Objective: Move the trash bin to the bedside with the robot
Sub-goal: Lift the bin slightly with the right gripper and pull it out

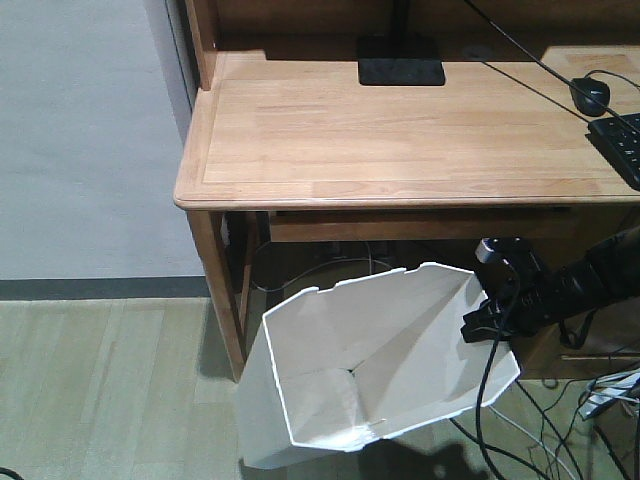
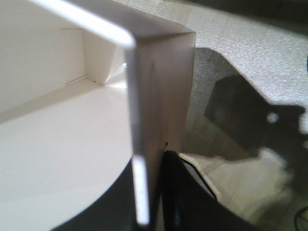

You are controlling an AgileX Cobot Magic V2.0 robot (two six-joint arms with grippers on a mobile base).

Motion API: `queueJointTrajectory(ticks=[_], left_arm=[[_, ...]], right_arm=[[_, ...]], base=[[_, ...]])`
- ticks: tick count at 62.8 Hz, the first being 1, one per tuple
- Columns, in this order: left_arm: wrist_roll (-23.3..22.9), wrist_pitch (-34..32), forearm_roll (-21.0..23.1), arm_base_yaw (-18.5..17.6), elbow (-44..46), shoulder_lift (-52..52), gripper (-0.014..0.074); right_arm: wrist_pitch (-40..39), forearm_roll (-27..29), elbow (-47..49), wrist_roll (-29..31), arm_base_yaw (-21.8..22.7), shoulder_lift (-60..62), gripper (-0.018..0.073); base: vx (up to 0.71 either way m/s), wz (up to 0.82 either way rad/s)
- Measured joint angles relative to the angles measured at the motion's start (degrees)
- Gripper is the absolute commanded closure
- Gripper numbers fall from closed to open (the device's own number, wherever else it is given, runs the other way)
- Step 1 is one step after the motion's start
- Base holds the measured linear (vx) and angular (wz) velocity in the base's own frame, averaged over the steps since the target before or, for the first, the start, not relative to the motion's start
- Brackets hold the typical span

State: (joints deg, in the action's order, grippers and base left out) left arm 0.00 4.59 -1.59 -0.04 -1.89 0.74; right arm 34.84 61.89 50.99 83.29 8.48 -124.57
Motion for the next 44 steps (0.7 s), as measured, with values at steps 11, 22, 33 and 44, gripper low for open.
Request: queueJointTrajectory(ticks=[11, 22, 33, 44], left_arm=[[0.00, 0.00, 0.00, 0.00, 0.00, 0.00, 0.0603], [0.00, 0.00, 0.00, 0.00, 0.00, 0.00, 0.0603], [0.00, 0.00, 0.00, 0.00, 0.00, 0.00, 0.0603], [0.00, 0.00, 0.00, 0.00, 0.00, 0.00, 0.0603]], right_arm=[[-2.66, -0.29, 0.00, 0.33, 0.00, 0.00, 0.0564], [-3.73, -0.23, 0.00, 0.33, 0.00, 0.00, 0.0564], [-2.99, -0.05, 0.00, 0.27, 0.00, 0.00, 0.0564], [-2.03, -0.05, 0.00, 0.27, 0.00, 0.00, 0.0564]], base=[[0.00, 0.00], [0.00, 0.00], [0.00, 0.00], [0.00, 0.01]])
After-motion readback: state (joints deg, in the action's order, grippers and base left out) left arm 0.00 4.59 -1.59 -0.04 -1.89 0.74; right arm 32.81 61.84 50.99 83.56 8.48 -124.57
